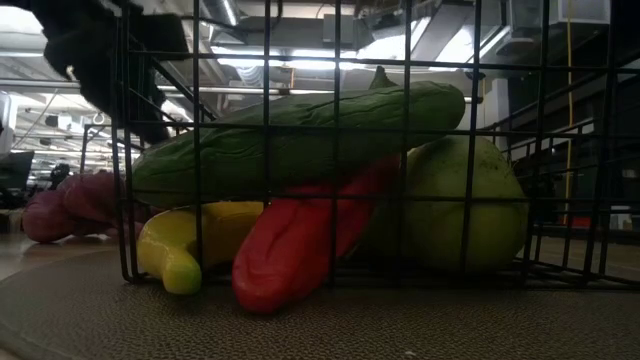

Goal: Build produce basket
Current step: Put the purple onions into the black wire basket

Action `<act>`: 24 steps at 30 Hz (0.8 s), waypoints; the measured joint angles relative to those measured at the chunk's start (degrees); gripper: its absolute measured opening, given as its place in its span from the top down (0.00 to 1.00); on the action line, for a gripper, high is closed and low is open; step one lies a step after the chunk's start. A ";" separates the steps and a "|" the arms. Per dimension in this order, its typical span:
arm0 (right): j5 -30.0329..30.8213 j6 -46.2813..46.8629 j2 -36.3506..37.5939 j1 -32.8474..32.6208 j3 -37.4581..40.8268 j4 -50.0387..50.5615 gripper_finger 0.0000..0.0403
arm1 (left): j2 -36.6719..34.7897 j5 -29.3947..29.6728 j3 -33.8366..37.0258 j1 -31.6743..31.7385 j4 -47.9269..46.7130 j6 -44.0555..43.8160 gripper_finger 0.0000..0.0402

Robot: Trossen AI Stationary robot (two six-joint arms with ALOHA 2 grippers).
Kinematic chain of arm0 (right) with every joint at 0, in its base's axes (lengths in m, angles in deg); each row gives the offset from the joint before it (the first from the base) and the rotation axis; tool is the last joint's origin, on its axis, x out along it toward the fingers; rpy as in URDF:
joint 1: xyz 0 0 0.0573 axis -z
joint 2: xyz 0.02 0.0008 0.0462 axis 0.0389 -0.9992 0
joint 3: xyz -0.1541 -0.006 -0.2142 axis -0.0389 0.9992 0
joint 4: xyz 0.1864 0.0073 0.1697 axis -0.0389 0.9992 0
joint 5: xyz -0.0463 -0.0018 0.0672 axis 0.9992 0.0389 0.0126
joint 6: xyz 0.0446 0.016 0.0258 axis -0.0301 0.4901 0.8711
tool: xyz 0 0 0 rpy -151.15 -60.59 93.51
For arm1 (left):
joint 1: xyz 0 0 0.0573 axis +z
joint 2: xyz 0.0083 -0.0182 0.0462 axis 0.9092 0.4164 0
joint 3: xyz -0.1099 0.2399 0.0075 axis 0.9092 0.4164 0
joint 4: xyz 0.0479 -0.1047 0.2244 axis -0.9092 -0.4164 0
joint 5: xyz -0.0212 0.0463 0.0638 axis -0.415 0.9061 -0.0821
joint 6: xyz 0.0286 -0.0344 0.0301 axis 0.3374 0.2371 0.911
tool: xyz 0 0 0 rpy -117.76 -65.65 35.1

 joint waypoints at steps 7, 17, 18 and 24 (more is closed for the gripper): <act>0.01 7.43 4.19 -4.73 0.00 0.02 0.44 | 6.31 -3.96 0.00 0.00 -0.11 0.05 0.74; 0.01 13.00 4.30 -11.83 0.23 -0.10 0.44 | 11.96 -6.78 0.00 0.00 -1.31 -3.52 0.74; 0.02 13.22 4.31 -12.39 0.65 -0.09 0.44 | 12.29 -7.79 0.00 0.00 -1.95 -4.65 0.74; 0.02 13.04 4.38 -14.78 4.30 -0.05 0.44 | 13.39 -9.19 0.00 0.00 -4.28 -5.57 0.74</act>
